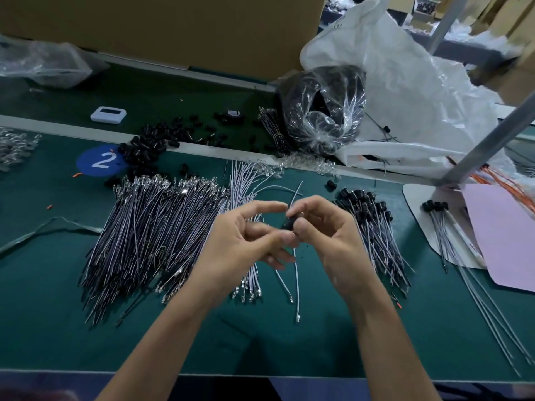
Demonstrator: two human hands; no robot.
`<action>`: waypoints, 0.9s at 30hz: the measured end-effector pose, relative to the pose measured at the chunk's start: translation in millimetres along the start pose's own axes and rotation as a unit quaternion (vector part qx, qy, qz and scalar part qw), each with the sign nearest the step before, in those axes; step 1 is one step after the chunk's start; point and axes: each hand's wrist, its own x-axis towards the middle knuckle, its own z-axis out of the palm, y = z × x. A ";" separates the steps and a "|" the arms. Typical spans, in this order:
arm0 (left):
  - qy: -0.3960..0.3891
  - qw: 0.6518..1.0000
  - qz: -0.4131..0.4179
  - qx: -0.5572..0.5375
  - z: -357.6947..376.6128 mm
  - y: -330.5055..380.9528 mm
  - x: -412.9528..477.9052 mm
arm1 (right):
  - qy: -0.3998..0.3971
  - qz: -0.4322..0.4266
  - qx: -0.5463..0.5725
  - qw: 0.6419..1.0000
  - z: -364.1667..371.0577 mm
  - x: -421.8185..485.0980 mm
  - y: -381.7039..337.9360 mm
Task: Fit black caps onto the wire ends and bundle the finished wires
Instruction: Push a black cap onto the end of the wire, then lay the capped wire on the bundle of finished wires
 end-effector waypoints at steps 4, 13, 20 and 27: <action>-0.065 0.996 -0.045 0.032 -9.2 -7.0 -8.7 | 0.081 0.021 0.183 0.979 -36.9 -12.3 -15.3; 0.129 0.986 -0.088 0.054 -61.5 -38.6 -30.6 | 0.325 0.100 -0.228 0.912 -156.4 -13.1 -39.8; 0.200 0.969 -0.001 0.142 -53.9 -39.0 -28.2 | 0.212 0.173 -0.523 0.807 -132.1 8.5 6.2; 0.294 0.729 0.043 0.617 -81.2 -42.4 -17.8 | 0.174 0.123 -0.492 0.844 -70.2 -18.6 41.4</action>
